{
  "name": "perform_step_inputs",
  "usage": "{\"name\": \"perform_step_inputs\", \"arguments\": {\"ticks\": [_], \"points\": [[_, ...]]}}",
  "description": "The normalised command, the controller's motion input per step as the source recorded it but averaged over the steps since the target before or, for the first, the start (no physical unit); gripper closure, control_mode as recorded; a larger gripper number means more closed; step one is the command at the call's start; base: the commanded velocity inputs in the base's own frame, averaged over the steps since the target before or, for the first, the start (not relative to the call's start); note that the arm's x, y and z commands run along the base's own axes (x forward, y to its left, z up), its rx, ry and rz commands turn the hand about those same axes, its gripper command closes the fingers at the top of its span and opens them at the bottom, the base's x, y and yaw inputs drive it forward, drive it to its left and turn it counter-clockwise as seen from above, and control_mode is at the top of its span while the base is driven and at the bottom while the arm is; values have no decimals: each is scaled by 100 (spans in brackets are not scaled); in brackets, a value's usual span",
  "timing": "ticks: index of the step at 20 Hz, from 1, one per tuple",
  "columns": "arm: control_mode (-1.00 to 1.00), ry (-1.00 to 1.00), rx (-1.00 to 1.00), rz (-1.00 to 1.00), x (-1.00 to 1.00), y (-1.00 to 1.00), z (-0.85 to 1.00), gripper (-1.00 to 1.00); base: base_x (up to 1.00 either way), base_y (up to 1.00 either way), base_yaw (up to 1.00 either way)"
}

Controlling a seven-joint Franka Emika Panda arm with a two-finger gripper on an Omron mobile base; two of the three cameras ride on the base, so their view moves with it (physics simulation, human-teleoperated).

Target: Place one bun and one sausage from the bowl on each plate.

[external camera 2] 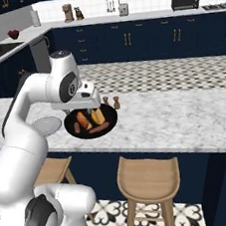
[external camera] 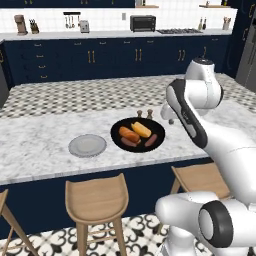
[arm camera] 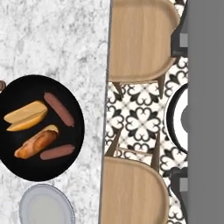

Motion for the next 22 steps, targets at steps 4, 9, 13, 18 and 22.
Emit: {"name": "perform_step_inputs", "arguments": {"ticks": [4, 9, 13, 18, 22], "points": [[-100, 6, 0, 0, 100, 100, -55, -100, 0, 0, 0], [-100, 13, 0, 3, 100, 37, -42, -100, 0, 0, 0], [-100, 6, 0, 11, 97, -16, -39, -100, 0, 0, 0], [-100, 0, 0, 8, 66, -25, -39, -100, 0, 0, 0], [-100, 0, -3, 0, 52, -1, -65, -100, 0, 0, 0]]}}
